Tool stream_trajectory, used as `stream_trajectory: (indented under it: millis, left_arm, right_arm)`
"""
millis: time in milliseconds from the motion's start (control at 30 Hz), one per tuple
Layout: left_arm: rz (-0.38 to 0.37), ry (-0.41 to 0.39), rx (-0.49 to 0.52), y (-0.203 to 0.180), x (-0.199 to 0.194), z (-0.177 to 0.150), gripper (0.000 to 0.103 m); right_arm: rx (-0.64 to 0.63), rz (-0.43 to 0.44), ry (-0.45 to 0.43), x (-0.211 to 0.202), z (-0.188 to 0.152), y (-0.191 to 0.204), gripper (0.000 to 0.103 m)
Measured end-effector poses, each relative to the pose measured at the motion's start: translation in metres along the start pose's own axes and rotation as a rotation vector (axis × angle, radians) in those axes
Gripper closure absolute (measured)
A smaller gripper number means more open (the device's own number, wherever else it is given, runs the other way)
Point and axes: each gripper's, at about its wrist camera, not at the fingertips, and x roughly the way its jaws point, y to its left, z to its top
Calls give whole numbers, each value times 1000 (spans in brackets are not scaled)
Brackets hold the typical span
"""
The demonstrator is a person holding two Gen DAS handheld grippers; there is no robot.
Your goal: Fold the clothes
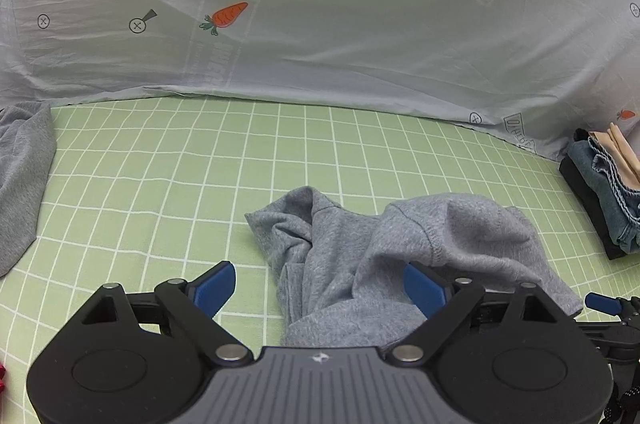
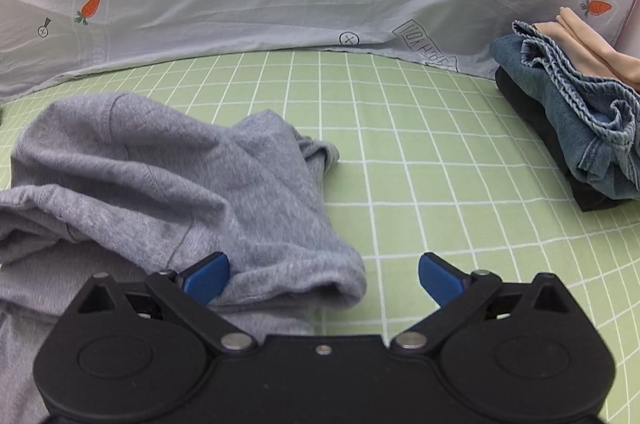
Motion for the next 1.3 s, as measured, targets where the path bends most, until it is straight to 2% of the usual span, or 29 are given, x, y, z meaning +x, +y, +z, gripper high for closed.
stream_trajectory:
  millis: [167,300,500,667,767,1000,1100,1267,1300]
  left_arm:
    - [29,113,82,-15,26,-20,12]
    - [51,181,52,-2,32,-37,12]
    - [22,148,-91,24,10,-45,12]
    - [36,141,-137,33,-10,-59,12]
    - [35,140,-134,34,-26,-72,12]
    - [39,195,-138,34,-53,-121,12]
    - [52,232,-138,34,-61,-143,12]
    - [53,285,-121,33,-74,-173,12]
    - [52,295,-119,32,-76,-178,12]
  right_arm:
    - [28,-4,24,-6,-10,-5,1]
    - [31,-8,8,-13,-8,-7,1]
    - [46,5,-21,-23,-8,-12,1]
    - [114,111,-13,-37,-16,-24,1]
    - [111,145,4,-47,-31,-31,6]
    - [142,135,54,-74,-74,-48,18]
    - [142,127,89,-82,-92,-51,25]
    - [152,143,138,-97,-122,-52,42]
    - [158,148,141,-100,-127,-53,43]
